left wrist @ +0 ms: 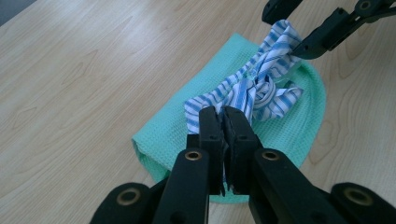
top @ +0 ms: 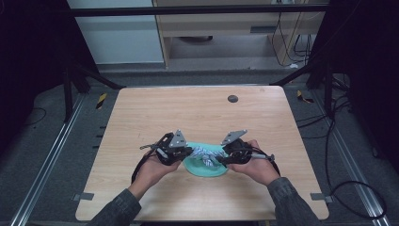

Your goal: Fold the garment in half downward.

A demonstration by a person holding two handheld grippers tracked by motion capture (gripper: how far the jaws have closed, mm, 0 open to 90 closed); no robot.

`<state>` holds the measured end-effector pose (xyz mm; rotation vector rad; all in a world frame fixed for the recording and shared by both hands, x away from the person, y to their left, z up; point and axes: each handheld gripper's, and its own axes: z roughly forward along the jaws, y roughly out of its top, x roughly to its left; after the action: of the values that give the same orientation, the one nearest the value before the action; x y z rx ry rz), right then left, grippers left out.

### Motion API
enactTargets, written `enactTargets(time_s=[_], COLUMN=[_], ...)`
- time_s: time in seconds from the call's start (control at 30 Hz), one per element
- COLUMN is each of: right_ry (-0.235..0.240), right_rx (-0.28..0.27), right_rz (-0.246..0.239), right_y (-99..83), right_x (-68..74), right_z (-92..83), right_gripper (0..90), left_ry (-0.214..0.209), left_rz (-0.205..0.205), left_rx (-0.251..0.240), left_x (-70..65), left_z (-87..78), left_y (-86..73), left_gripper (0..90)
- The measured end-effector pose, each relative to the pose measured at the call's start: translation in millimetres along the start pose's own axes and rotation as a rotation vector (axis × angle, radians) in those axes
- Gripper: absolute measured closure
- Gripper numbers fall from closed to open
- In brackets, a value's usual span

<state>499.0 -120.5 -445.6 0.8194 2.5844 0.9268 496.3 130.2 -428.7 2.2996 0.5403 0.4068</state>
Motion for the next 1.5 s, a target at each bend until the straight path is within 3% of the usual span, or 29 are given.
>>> enactTargets(time_s=[0.37, 0.53, 1.13, 1.4, 1.5], right_ry=[0.043, 0.048, 0.058, 0.053, 0.047], right_rx=[0.009, 0.007, 0.018, 0.008, 0.005], right_rz=[-0.037, -0.053, -0.098, -0.087, -0.084], right_y=[-8.3, -10.0, -16.5, -19.0, -21.2], right_x=[14.0, 19.7, 36.8, 41.7, 43.7], right_z=[0.1, 1.1, 2.6, 1.4, 0.9], right_gripper=[78.6, 82.9, 82.2, 66.8, 66.5], left_ry=[-0.022, -0.031, -0.050, -0.053, -0.050], left_rz=[0.002, 0.000, -0.008, -0.015, -0.007], left_rx=[0.005, 0.011, 0.039, 0.031, 0.029], left_x=[-8.7, -11.7, -21.6, -23.6, -24.9], left_z=[0.5, 1.8, 6.8, 6.8, 5.5], left_y=[-13.3, -20.1, -45.3, -50.3, -51.8], left_gripper=[87.0, 87.0, 87.3, 87.3, 87.4])
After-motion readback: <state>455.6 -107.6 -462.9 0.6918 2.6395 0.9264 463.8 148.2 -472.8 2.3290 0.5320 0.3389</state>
